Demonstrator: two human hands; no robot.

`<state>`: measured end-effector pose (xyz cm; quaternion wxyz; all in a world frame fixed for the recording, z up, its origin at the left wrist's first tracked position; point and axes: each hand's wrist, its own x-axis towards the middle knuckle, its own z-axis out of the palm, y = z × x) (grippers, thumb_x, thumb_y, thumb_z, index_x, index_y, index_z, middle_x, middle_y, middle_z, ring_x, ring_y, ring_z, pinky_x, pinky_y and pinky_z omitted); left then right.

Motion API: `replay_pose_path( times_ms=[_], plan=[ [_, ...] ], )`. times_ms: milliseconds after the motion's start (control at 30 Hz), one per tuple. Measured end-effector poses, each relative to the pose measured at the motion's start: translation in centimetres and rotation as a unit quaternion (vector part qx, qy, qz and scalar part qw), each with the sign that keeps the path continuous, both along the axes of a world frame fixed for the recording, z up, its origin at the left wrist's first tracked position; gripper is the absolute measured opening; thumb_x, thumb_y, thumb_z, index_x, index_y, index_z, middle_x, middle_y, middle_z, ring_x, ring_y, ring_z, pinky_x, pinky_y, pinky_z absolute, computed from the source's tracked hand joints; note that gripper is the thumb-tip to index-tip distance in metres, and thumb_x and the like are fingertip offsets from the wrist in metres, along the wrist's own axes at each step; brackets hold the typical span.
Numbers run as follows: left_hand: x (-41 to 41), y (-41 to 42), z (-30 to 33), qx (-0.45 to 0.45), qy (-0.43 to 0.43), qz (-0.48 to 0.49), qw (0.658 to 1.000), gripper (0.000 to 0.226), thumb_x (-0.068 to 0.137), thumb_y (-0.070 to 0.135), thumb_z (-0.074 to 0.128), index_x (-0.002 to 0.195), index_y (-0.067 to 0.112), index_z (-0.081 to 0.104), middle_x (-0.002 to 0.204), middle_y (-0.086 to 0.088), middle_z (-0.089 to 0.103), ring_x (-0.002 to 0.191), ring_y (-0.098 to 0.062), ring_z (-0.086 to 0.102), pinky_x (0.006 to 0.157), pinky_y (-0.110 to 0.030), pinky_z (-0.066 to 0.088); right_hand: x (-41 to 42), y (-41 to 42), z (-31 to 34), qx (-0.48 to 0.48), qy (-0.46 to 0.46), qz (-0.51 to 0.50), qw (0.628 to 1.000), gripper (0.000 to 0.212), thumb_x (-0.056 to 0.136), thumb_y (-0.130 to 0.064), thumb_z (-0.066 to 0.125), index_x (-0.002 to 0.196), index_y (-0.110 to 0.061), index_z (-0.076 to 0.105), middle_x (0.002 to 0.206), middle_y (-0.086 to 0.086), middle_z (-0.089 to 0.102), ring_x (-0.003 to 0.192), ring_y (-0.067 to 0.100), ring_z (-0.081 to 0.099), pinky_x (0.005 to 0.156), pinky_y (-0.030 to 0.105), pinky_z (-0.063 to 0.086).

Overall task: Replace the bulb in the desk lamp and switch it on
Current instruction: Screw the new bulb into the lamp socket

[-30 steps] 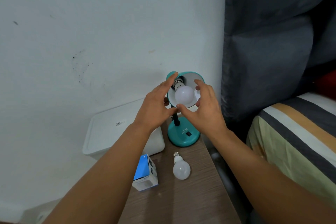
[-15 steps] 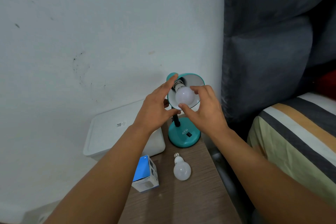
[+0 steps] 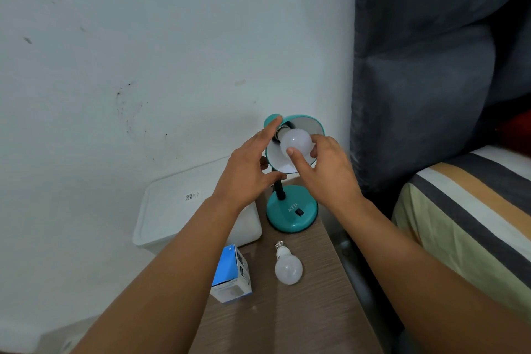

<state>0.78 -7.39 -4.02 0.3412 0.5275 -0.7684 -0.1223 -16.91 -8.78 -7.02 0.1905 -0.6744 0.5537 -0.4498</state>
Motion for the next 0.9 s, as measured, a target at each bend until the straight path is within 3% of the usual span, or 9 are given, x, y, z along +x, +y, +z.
replay_pose_path(
  times_ms=[133,233,333,400,467,567,767,900],
  plan=[
    [0.0,0.0,0.0,0.005,0.003,-0.002,1.0,0.099,0.08,0.022,0.086,0.157,0.042,0.027,0.15,0.013,0.051,0.124,-0.008,0.056,0.095,-0.026,0.055,-0.1,0.4,0.0,0.005,-0.007,0.016,1.0,0.081,0.082,-0.055,0.068,0.147,-0.027,0.029,0.133,0.003,0.051,0.114,0.018,0.054,0.089,0.034,0.048],
    [0.1,0.0,-0.1,0.005,0.003,0.001,1.0,0.099,0.08,0.022,0.086,0.156,0.043,0.027,0.148,0.012,0.052,0.123,-0.009,0.056,0.094,-0.026,0.055,0.0,0.4,-0.3,-0.007,0.02,0.026,0.999,0.069,0.083,-0.051,0.069,0.14,-0.025,0.04,0.124,0.002,0.054,0.107,0.017,0.056,0.081,0.026,0.045],
    [0.1,0.1,0.0,0.002,-0.001,0.003,1.0,0.098,0.081,0.023,0.085,0.156,0.043,0.027,0.147,0.01,0.054,0.122,-0.009,0.057,0.094,-0.025,0.055,0.2,0.1,-0.1,0.037,0.034,0.0,0.999,0.06,0.09,-0.063,0.051,0.127,-0.017,0.053,0.113,0.004,0.063,0.095,0.017,0.059,0.071,0.028,0.046],
    [0.0,0.1,0.1,0.005,-0.001,0.003,1.0,0.098,0.081,0.022,0.085,0.156,0.044,0.026,0.148,0.011,0.052,0.124,-0.009,0.056,0.096,-0.027,0.055,0.2,0.2,0.0,0.054,0.03,-0.005,0.998,0.065,0.089,-0.067,0.046,0.132,-0.018,0.049,0.116,0.006,0.065,0.099,0.021,0.061,0.075,0.032,0.048],
    [0.0,0.1,0.0,0.011,0.004,0.002,1.0,0.1,0.08,0.02,0.086,0.156,0.045,0.026,0.15,0.013,0.051,0.124,-0.011,0.057,0.096,-0.03,0.056,0.0,0.7,0.2,0.036,0.012,0.009,0.999,0.072,0.084,-0.066,0.055,0.14,-0.025,0.037,0.121,0.005,0.062,0.106,0.022,0.061,0.084,0.038,0.052],
    [0.0,0.1,-0.1,0.01,0.005,-0.001,1.0,0.098,0.081,0.02,0.085,0.156,0.043,0.027,0.151,0.014,0.05,0.123,-0.011,0.058,0.094,-0.032,0.057,-0.1,1.0,0.3,0.0,0.033,0.03,0.999,0.069,0.083,-0.055,0.066,0.139,-0.03,0.037,0.109,0.0,0.06,0.096,0.017,0.06,0.08,0.035,0.054],
    [0.0,0.2,0.1,0.009,0.005,0.004,1.0,0.098,0.081,0.02,0.085,0.156,0.045,0.027,0.147,0.012,0.053,0.122,-0.01,0.058,0.094,-0.03,0.056,0.0,0.2,0.3,0.064,0.029,0.003,0.997,0.066,0.088,-0.066,0.05,0.136,-0.022,0.044,0.109,0.006,0.068,0.097,0.022,0.064,0.078,0.035,0.053],
    [0.0,0.2,0.0,0.012,0.01,0.001,1.0,0.098,0.081,0.021,0.085,0.156,0.044,0.027,0.151,0.016,0.049,0.125,-0.01,0.057,0.093,-0.033,0.057,-0.4,1.3,0.3,0.011,0.015,0.034,0.999,0.074,0.081,-0.056,0.068,0.141,-0.03,0.035,0.102,-0.002,0.057,0.091,0.015,0.057,0.081,0.038,0.054]
  ],
)
